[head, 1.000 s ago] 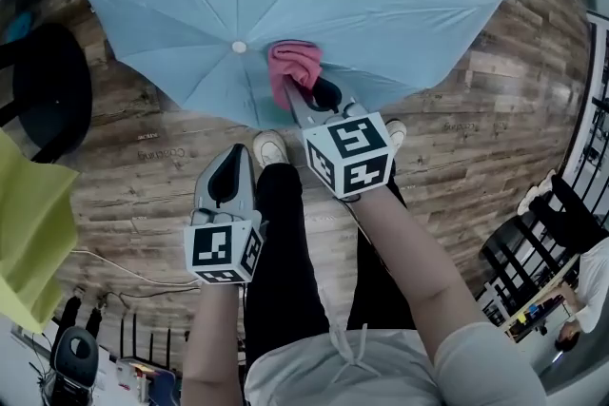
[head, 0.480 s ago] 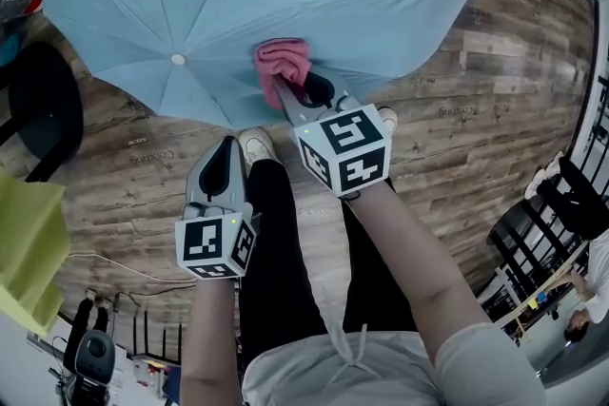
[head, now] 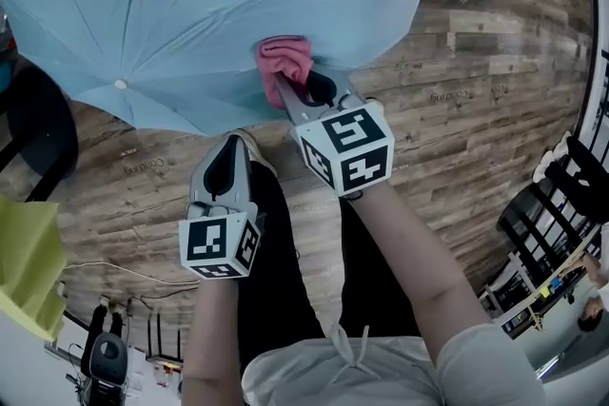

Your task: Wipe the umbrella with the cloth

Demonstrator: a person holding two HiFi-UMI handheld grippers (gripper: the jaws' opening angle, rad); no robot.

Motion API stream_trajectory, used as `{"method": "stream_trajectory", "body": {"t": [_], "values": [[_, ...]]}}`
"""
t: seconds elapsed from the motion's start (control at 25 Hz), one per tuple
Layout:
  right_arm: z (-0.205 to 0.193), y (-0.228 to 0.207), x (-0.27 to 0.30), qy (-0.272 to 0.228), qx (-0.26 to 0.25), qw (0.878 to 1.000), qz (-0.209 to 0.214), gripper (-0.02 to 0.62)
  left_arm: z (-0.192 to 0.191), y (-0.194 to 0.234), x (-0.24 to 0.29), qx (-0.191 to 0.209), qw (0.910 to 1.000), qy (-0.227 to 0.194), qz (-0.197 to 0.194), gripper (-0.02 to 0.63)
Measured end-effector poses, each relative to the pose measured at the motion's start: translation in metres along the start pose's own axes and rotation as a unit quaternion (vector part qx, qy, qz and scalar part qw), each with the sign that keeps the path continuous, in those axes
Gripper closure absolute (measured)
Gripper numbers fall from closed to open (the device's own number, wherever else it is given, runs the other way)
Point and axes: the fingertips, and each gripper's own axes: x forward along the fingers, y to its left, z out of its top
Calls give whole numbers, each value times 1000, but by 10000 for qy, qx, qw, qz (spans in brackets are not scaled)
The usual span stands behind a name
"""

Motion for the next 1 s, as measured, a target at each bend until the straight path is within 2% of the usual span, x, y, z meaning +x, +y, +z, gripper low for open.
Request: {"method": "stream_trajectory", "body": {"t": [0.6,0.8,1.0], "values": [[0,-106,-50,158,81,9998,90,537,2,-93,58,342,9988,302,-152,598],[2,-129,-58,182,1,9996,236,537,8,-114,77,323,9990,286,-116,598],[7,-165,-65,196,-11,9997,119,537,14,-140,95,278,9991,287,-139,599]]}}
